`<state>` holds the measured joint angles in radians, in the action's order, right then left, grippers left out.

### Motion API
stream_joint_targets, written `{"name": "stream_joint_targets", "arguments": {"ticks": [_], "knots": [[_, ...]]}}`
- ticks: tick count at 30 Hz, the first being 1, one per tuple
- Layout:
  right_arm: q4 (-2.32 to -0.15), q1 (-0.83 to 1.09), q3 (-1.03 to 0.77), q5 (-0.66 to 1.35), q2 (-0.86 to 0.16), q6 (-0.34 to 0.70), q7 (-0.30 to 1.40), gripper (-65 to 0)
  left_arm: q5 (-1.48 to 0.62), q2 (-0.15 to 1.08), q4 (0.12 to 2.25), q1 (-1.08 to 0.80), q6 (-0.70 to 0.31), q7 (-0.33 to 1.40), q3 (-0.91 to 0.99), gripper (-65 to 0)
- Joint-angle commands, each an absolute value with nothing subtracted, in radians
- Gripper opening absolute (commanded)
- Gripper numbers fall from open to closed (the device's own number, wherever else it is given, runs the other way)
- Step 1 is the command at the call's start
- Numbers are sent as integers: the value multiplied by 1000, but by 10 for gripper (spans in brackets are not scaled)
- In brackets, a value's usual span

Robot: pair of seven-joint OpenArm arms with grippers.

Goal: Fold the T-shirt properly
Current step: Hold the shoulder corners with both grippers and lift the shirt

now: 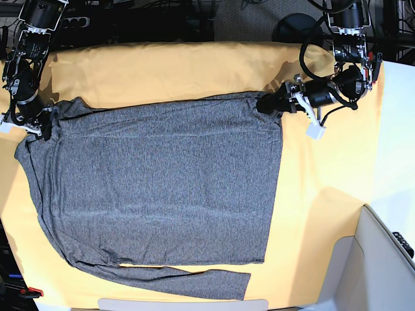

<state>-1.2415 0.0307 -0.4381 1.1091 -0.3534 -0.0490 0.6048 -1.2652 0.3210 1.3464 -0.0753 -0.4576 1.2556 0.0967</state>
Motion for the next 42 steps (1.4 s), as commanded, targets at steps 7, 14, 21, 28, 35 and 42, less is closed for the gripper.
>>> {"name": "stream_joint_targets", "arguments": {"ticks": [7,14,21,28,35,42], "knots": [[-1231,42,-432,1101,-344,-82,673,-650,-1224,328,1351,-79,-450,1288,93,-325],[-1231,44,-429,1101,-344,-82,673,-650,-1224,328,1351,-71,-450,1287,93,-650],[-1239,61,-429,1101,-344,-82,680,-650,-1225,328,1351,-56,-450,1287,101,-649],[-1345,150,-432,1101,-355,-82,680,-650,-1227,335,1428,-85,-452,1287,104,-649],[-1420,223,-433,1101,-386,-87,680,-650,-1225,352,1511,-145,-452,1288,104,-649],[-1425,271,-435,1102,-441,-87,680,-650,-1227,364,1512,-166,-452,1299,186,-649]]}}
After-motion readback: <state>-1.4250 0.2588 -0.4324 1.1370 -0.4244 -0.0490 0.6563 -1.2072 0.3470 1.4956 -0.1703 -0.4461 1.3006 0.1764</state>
